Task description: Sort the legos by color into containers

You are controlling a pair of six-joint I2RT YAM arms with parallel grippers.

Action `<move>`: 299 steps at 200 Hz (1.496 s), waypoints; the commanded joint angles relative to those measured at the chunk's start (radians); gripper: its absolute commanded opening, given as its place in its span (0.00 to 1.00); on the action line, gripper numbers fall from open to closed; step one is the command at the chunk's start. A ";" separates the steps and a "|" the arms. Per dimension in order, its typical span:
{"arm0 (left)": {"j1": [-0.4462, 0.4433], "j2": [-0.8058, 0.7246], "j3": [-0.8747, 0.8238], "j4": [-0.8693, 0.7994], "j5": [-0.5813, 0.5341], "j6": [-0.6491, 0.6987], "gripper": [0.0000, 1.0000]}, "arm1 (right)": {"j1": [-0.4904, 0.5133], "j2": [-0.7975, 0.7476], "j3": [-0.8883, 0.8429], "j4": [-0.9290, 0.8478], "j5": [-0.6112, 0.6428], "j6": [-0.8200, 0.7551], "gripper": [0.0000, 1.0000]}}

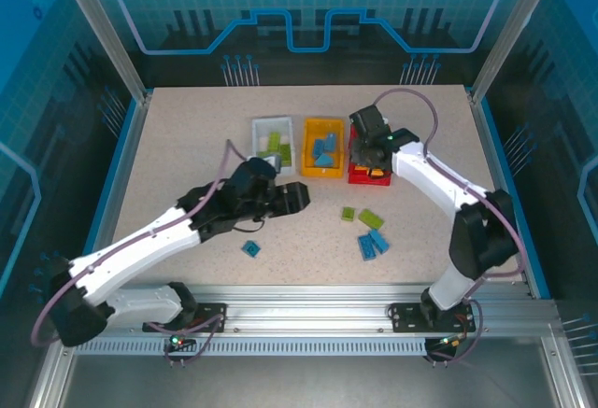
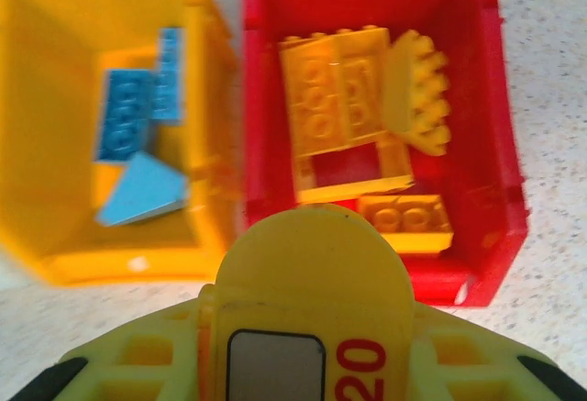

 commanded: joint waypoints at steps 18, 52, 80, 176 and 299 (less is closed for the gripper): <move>-0.040 0.126 0.082 0.110 -0.012 0.036 0.73 | -0.089 0.180 0.138 -0.091 -0.015 -0.037 0.31; -0.064 0.218 0.108 0.124 0.010 0.052 0.73 | -0.116 0.269 0.198 -0.112 -0.033 -0.042 0.38; -0.079 0.271 0.130 0.118 0.016 0.062 0.74 | -0.115 0.254 0.198 -0.107 -0.040 -0.049 0.55; -0.144 0.553 0.319 -0.022 -0.020 0.101 0.78 | -0.091 -0.167 0.092 -0.145 -0.057 -0.086 0.69; -0.136 0.977 0.647 -0.242 -0.045 0.292 0.78 | -0.111 -0.803 -0.270 -0.235 -0.276 -0.044 0.73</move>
